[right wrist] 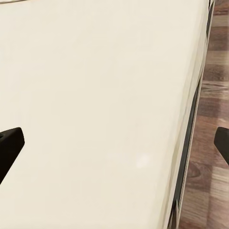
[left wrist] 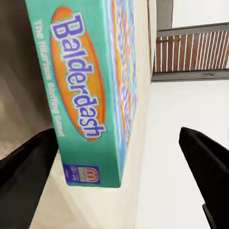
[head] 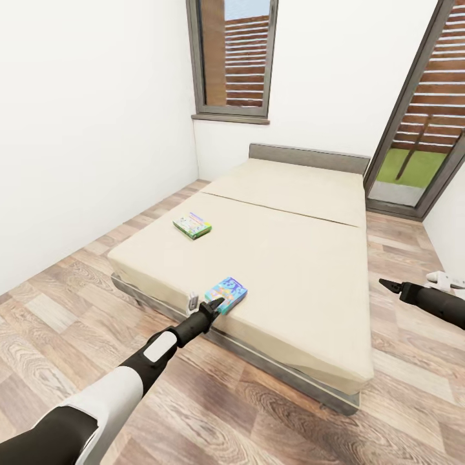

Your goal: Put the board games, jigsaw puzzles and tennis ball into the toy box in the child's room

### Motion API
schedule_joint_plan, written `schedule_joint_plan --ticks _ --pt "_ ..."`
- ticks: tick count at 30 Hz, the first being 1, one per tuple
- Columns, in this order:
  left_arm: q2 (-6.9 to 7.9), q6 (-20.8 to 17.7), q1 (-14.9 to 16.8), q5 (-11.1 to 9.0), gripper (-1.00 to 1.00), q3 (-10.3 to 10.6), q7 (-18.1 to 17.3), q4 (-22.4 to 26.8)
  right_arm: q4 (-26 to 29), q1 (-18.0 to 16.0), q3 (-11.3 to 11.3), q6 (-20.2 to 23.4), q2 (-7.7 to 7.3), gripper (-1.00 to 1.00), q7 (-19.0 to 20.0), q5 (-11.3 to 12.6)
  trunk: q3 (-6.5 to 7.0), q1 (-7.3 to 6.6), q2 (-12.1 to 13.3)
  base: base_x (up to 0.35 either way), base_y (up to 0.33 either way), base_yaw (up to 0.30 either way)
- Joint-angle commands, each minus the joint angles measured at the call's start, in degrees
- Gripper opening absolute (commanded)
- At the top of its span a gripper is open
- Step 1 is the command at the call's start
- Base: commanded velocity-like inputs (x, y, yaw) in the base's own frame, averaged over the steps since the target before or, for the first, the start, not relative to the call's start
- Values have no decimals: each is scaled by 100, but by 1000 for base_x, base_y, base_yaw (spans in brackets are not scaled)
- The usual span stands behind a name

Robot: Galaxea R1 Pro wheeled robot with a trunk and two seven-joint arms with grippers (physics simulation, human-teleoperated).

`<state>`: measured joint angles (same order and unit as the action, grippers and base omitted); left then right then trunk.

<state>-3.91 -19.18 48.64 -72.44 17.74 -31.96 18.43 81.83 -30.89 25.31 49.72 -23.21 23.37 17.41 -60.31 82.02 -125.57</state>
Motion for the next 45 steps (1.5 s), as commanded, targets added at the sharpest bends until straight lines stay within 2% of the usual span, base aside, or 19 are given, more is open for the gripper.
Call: schedule_joint_plan --ticks 1,25,45 --pt "2 -33 5 -60 -100 22 -11 -6 3 -4 9 29 0 100 36 -19 -5 -1 -2 0 0 0" --pt "-13 -25 5 -51 -100 44 -21 11 73 48 9 30 -1 100 36 -19 -5 -1 -2 0 0 0" --pt "-61 -25 -265 23 -100 122 -3 694 198 215 -25 33 9 100 44 -9 -5 -1 -2 0 0 0"
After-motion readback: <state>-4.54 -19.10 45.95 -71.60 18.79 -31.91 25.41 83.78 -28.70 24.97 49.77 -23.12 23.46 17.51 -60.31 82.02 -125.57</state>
